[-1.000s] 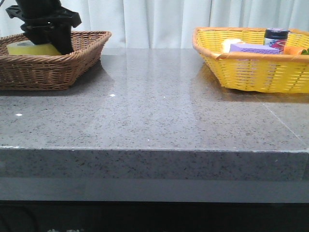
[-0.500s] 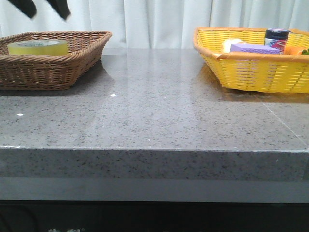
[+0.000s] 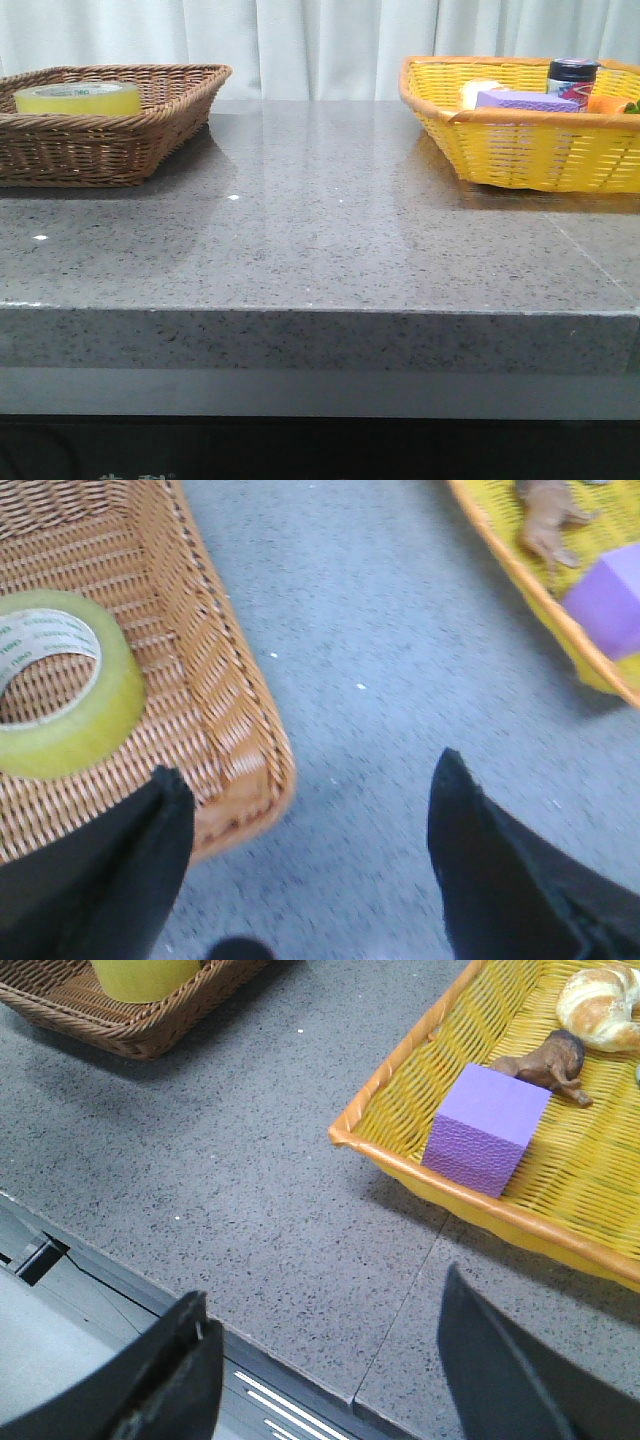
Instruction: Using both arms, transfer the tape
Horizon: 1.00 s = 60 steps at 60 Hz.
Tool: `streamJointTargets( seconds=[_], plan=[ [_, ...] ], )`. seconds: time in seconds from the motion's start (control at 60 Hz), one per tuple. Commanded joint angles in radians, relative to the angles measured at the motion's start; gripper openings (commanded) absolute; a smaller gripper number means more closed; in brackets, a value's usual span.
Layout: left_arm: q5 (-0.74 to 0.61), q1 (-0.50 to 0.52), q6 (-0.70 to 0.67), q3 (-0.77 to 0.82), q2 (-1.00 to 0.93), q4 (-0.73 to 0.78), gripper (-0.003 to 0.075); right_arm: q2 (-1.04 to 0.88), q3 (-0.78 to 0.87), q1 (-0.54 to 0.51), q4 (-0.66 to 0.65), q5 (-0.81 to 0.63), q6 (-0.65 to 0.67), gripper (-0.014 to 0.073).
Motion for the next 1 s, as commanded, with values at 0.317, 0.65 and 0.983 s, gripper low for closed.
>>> streamJointTargets(
  seconds=[0.317,0.65,0.983],
  plan=[
    [-0.156,-0.024,-0.011,0.38,-0.484,-0.013,0.0492,0.002,-0.026,-0.005,0.001,-0.068,-0.001,0.0489],
    [-0.159,-0.024,-0.011,0.506,-0.646,-0.025,0.0492,0.002,-0.026,-0.005,0.001,-0.056,-0.001,0.0489],
    [-0.161,-0.024,-0.011,0.509,-0.646,-0.025,0.0242,0.002,-0.026,-0.005,0.001,-0.021,-0.001,0.0084]
  ],
)
